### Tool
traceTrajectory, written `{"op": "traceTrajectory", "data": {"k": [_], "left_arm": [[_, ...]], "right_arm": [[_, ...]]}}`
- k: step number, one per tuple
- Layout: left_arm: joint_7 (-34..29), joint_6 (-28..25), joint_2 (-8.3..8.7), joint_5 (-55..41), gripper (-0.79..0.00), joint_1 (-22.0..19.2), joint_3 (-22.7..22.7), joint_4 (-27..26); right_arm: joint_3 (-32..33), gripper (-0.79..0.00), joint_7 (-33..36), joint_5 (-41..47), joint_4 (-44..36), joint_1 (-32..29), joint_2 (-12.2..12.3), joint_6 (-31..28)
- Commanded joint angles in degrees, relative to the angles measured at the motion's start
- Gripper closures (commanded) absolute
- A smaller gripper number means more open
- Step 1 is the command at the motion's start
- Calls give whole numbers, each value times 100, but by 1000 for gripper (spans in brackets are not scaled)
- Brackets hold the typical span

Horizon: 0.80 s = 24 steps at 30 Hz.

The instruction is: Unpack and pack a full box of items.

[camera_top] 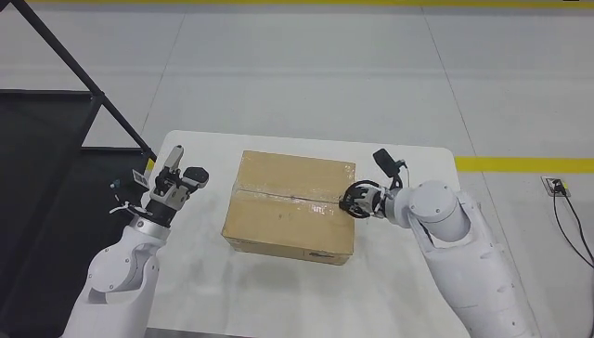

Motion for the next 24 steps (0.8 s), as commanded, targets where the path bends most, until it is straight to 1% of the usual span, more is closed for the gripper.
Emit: {"op": "traceTrajectory", "data": {"k": [1, 2, 4, 6, 7, 8, 9, 10, 11, 14, 16, 17, 18, 19, 20, 22, 24], "left_arm": [[-18, -8, 1, -6, -785, -11, 2, 5], [-34, -10, 2, -13, -785, -16, 3, 7], [-49, -6, 5, -17, -785, -33, -5, 21], [-68, -5, 10, -24, -785, -59, -28, 40], [-80, 2, 13, -31, -785, -73, -43, 53], [-88, 9, 16, -37, -785, -90, -60, 65], [-91, 14, 20, -41, -785, -107, -78, 79], [-99, 17, 23, -51, -785, -125, -97, 91], [-108, 25, 27, -64, -785, -143, -119, 110], [-148, 36, 39, -134, -785, -199, -193, 188], [-258, 55, 52, -169, -785, -234, -240, 251], [-311, 62, 60, -178, -785, -252, -268, 285], [-311, 62, 60, -178, -785, -252, -268, 285], [-291, 60, 57, -177, -784, -247, -260, 273], [-312, 63, 60, -180, -785, -252, -268, 284], [-316, 63, 61, -180, -784, -253, -271, 287], [-312, 63, 60, -179, -784, -252, -269, 285]], "right_arm": [[113, 0, 18, 10, -98, -78, 35, 24], [191, 0, 11, 12, -158, -125, 55, 35], [409, -34, -32, 86, -340, -264, 98, 11], [701, -31, -121, 200, -611, -477, 146, -83], [865, -46, -167, 283, -760, -617, 170, -132], [1041, -154, -232, 356, -913, -762, 194, -177], [1203, -363, -278, 429, -1063, -911, 217, -246], [1353, -739, -280, 497, -1200, -1058, 241, -347], [1524, -785, -302, 586, -1317, -1191, 263, -463], [2020, -785, -563, 914, -1561, -1561, 308, -880], [2408, -785, -1210, 1431, -1654, -1798, 286, -1208], [2450, -785, -1318, 1527, -1684, -1887, 282, -1332], [2450, -785, -1318, 1527, -1684, -1887, 282, -1332], [2436, -560, -1243, 1450, -1682, -1881, 284, -1327], [2464, -596, -1352, 1538, -1687, -1912, 281, -1399], [2457, -681, -1344, 1544, -1686, -1894, 280, -1357], [2450, -739, -1317, 1527, -1684, -1886, 282, -1329]]}}
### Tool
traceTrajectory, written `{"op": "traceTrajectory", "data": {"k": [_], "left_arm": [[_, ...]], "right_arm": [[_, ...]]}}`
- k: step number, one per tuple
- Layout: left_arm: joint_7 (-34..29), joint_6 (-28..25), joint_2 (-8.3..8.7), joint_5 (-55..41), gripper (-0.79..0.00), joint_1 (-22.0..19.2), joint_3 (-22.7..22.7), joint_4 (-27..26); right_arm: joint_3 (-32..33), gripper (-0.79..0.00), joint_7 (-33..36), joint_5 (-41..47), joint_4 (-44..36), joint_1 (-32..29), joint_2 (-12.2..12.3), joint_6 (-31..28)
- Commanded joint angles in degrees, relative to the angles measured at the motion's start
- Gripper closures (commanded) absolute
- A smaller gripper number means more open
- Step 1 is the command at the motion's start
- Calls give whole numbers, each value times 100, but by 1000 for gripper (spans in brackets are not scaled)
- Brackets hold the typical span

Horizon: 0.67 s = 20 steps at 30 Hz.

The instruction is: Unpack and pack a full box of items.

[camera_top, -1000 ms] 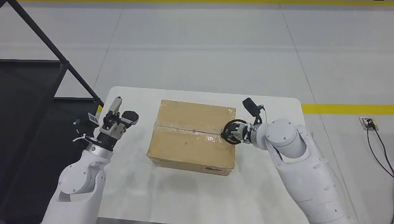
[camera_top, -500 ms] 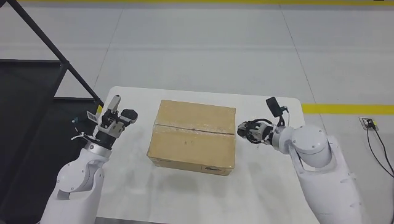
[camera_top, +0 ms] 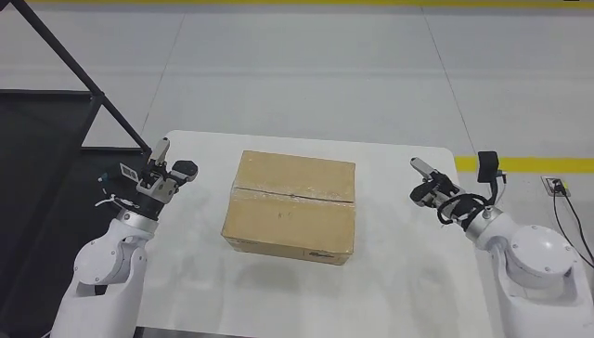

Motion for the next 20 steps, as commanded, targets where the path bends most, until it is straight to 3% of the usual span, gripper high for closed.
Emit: {"op": "traceTrajectory", "data": {"k": [1, 20], "left_arm": [[0, 0, 0, 0, -784, 0, 0, 0], [0, -1, 0, 1, -784, 0, 0, 0]], "right_arm": [[0, -755, 0, 0, 0, 0, 0, 0], [0, -785, 0, 0, 0, 0, 0, 0]]}}
